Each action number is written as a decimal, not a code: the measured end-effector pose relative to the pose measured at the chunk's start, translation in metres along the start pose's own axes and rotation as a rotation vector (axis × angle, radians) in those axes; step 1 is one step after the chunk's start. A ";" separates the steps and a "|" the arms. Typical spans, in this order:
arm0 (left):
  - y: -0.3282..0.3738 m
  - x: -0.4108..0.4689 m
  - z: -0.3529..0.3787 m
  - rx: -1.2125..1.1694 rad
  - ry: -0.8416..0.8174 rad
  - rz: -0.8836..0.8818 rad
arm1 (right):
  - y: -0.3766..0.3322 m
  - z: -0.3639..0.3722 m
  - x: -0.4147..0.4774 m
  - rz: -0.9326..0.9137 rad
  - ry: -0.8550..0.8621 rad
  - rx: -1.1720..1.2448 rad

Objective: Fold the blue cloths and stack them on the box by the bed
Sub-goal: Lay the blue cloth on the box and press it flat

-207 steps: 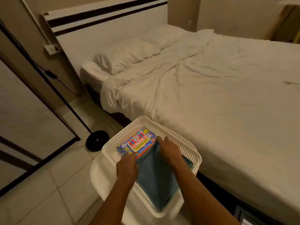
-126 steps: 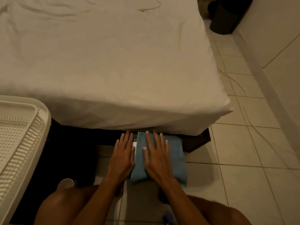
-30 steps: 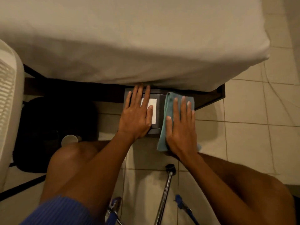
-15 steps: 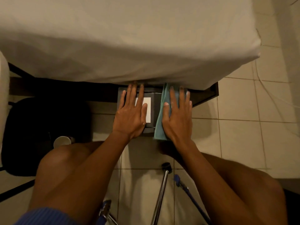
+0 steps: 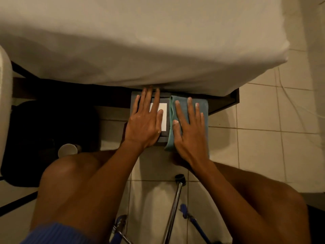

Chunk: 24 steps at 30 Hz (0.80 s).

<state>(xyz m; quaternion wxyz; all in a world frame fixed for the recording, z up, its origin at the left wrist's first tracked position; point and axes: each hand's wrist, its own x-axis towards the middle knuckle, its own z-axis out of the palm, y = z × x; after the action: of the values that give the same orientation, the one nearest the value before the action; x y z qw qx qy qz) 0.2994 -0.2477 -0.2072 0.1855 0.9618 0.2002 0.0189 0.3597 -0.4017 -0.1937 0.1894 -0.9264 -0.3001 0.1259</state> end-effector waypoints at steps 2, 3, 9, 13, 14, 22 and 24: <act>0.000 -0.001 0.001 0.010 0.002 0.002 | 0.007 -0.003 0.011 0.019 0.039 -0.006; 0.000 -0.001 0.002 0.017 0.001 0.002 | 0.010 -0.004 0.020 0.055 0.069 -0.022; -0.001 0.000 0.001 0.006 -0.007 0.002 | 0.002 0.000 0.000 0.024 -0.016 -0.047; 0.000 -0.001 0.002 -0.002 0.003 0.002 | 0.005 -0.004 0.025 0.048 0.022 -0.035; 0.000 0.000 0.002 0.005 0.008 0.003 | 0.004 -0.004 0.031 0.053 0.032 -0.040; 0.001 0.000 0.002 0.020 0.010 -0.012 | 0.008 -0.005 0.030 0.005 -0.013 -0.037; 0.001 0.000 0.002 0.020 0.007 -0.016 | -0.003 -0.004 0.039 0.015 0.014 -0.022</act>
<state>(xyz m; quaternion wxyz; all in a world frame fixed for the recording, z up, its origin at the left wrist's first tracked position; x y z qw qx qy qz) 0.3002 -0.2492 -0.2084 0.1753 0.9619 0.2087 0.0190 0.3897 -0.3769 -0.1938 0.1805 -0.9314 -0.2933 0.1177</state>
